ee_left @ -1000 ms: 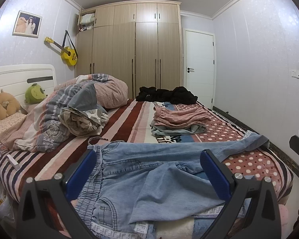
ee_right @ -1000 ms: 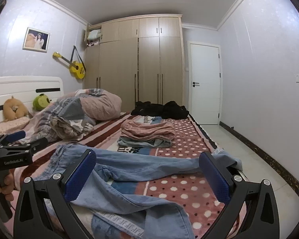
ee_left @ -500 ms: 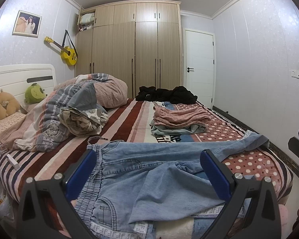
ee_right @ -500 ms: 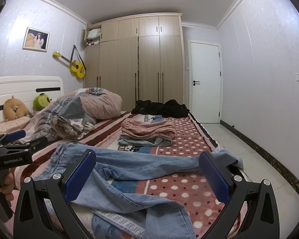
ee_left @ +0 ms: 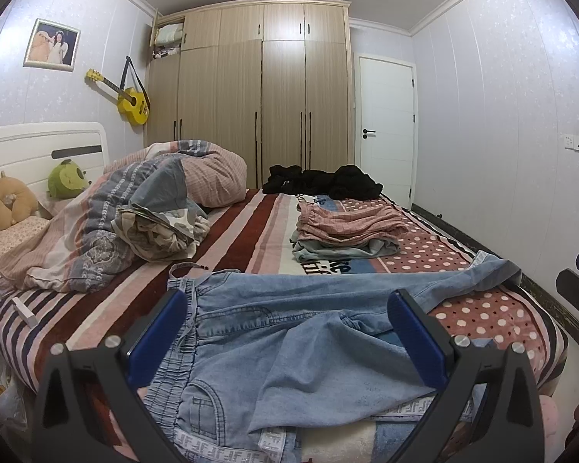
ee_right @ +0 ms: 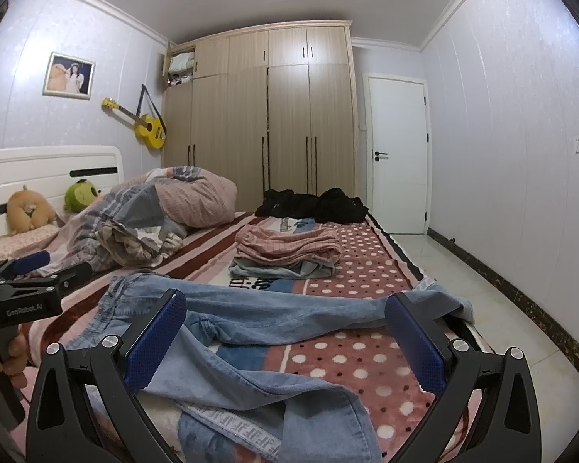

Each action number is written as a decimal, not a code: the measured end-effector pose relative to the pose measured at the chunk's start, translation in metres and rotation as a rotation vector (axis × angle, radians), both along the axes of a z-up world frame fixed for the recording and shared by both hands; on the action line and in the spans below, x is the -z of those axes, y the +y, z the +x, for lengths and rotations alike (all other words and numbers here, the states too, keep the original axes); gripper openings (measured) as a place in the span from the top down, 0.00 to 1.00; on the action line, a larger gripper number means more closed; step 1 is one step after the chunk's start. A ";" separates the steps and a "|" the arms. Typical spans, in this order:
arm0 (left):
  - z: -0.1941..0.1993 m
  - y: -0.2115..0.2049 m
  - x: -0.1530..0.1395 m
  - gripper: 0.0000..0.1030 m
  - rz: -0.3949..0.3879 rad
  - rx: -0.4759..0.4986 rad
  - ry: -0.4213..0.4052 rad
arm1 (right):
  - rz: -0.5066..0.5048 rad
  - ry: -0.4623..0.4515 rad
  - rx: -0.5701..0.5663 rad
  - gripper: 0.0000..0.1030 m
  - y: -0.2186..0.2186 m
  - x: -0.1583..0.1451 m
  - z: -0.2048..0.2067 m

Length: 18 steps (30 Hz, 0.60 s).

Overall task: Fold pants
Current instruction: 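Grasp the jeans leg hem with the right gripper and lift it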

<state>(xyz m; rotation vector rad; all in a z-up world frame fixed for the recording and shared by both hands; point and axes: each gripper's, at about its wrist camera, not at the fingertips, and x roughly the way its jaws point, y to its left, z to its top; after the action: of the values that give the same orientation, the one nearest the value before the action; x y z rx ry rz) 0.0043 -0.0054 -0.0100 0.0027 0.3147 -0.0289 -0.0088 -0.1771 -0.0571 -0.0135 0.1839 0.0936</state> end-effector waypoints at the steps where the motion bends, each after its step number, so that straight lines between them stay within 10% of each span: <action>1: 0.000 0.000 0.001 0.01 0.000 0.000 0.000 | 0.003 0.004 -0.003 0.00 0.000 0.001 0.000; 14: 0.019 -0.008 0.029 0.01 -0.003 0.006 0.061 | 0.080 0.245 0.121 0.02 -0.054 0.070 0.037; 18: 0.026 -0.017 0.036 0.01 0.017 0.018 0.088 | 0.154 0.377 0.106 0.20 -0.077 0.107 0.054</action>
<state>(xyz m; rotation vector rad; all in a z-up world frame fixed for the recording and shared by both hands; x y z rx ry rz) 0.0302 -0.0223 -0.0457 0.0214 0.4030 -0.0446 0.0449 -0.2540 -0.1637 0.1686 0.5535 0.0036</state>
